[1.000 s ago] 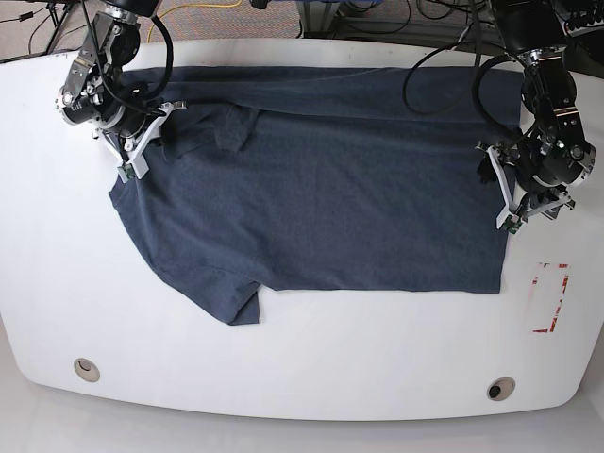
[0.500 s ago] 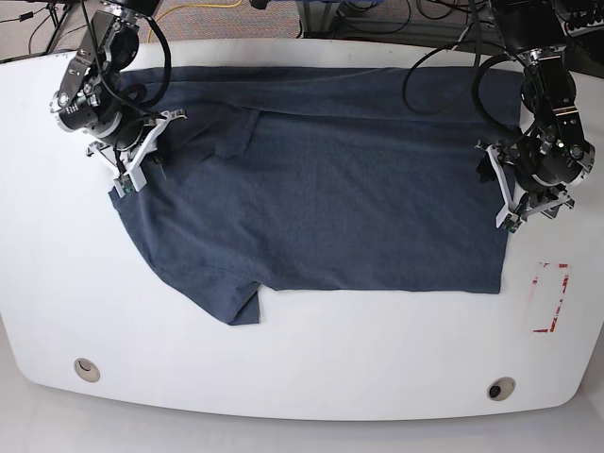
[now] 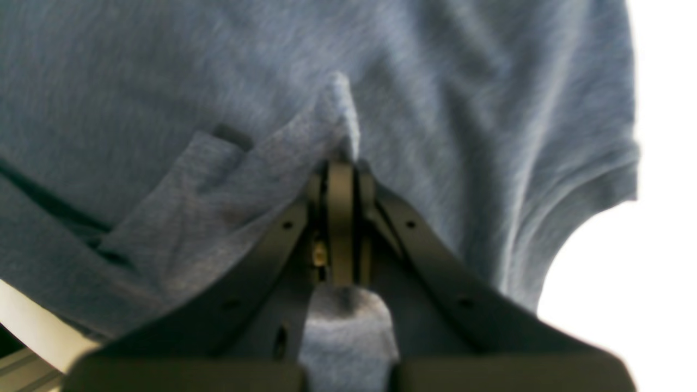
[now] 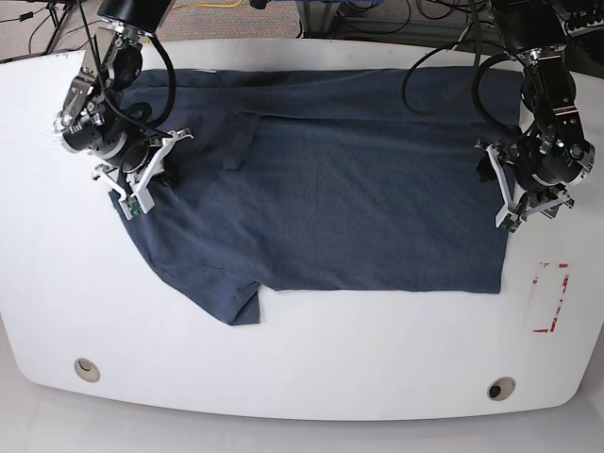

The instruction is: Layout the t-shirt on the table in an organized manner, then fold the t-shirt properly

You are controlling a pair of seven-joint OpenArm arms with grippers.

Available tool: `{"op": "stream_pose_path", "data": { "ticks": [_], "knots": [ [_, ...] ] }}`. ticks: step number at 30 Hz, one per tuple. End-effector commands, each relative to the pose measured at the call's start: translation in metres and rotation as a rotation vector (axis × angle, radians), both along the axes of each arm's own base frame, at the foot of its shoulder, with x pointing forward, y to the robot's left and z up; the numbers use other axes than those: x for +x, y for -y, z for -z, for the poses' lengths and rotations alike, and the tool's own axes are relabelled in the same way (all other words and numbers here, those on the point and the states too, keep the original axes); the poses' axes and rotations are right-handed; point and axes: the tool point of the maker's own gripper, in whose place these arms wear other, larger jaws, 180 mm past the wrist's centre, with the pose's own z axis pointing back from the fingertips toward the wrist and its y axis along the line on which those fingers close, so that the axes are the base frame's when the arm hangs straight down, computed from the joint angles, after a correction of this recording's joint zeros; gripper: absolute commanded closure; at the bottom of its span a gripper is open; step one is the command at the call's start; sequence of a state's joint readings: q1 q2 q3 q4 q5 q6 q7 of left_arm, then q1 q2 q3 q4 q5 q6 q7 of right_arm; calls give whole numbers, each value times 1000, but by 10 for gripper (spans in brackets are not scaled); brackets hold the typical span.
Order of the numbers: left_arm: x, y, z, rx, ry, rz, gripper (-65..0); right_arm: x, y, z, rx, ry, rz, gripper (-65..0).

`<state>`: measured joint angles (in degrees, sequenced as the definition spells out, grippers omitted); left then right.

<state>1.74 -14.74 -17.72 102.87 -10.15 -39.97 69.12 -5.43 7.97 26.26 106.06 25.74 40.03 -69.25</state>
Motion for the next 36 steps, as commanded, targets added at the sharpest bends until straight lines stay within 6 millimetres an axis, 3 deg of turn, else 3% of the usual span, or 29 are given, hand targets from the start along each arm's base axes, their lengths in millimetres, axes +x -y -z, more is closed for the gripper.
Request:
{"op": "stream_pose_path", "data": {
  "ticks": [1, 6, 9, 14, 16, 20, 25, 29, 36],
  "knots": [
    [7, -4, -12, 15, 39, 5, -439, 12, 2, -8, 12, 41, 4, -2],
    [4, -4, -9, 17, 30, 5, -439, 13, 3, -2, 24, 20, 10, -5],
    [4, -4, -9, 17, 30, 5, -439, 15, 4, 1, 32, 12, 13, -48],
    [3, -4, -9, 17, 28, 5, -439, 18, 4, 7, 47, -5, 20, -282],
    [3, -4, -9, 17, 28, 5, -439, 24, 5, 3, 49, 8, 22, -428],
    [5, -4, -11, 17, 34, 5, -439, 30, 7, -3, 41, 27, 21, -582],
    [14, -4, -19, 17, 60, 5, -439, 39, 29, -24, -32, 79, 20, -564],
    [35, -9, -40, 16, 129, -12, -439, 56, 41, -42, -64, 124, 23, -530],
    [70, -21, -86, 11, 267, -56, -439, 92, 65, -46, -77, 165, 75, -523]
  ]
}}
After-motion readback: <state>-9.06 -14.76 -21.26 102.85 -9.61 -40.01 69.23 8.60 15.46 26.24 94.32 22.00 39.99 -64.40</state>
